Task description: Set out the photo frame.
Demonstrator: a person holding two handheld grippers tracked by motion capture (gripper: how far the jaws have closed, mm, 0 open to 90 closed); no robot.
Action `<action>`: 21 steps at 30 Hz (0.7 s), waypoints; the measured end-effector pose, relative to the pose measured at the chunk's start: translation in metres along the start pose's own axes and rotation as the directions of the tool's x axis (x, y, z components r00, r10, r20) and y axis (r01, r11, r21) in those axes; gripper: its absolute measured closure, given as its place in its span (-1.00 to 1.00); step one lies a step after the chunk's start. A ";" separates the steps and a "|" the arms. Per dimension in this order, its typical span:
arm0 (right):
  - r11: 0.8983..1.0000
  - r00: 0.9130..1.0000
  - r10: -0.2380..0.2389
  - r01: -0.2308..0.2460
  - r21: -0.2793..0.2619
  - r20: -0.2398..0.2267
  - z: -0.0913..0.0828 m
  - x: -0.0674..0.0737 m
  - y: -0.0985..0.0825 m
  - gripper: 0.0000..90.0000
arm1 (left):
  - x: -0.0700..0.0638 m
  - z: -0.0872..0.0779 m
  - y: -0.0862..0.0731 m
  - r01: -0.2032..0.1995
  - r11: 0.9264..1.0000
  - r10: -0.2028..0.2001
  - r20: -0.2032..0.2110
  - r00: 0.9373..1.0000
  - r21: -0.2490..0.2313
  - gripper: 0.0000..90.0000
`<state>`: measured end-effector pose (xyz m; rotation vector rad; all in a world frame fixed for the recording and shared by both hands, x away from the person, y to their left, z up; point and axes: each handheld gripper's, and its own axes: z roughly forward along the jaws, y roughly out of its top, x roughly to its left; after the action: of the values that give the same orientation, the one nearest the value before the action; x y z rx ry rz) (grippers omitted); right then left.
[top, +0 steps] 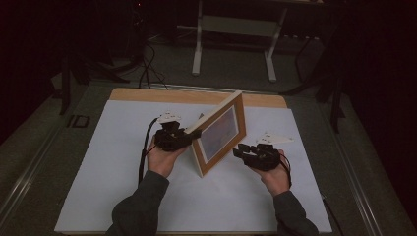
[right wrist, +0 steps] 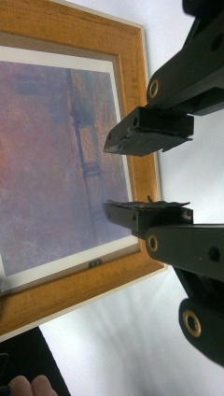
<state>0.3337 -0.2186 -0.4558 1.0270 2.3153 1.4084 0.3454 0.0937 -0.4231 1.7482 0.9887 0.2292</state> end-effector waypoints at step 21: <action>1.000 1.000 0.005 -0.005 -0.001 0.018 -0.003 -0.006 0.001 0.44 | 0.023 -0.014 0.000 -0.025 0.999 0.023 0.097 0.995 0.023 0.62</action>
<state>0.3372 -0.2246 -0.4546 1.0409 2.3009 1.3965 0.3521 0.1196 -0.4244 1.7775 0.9041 0.1466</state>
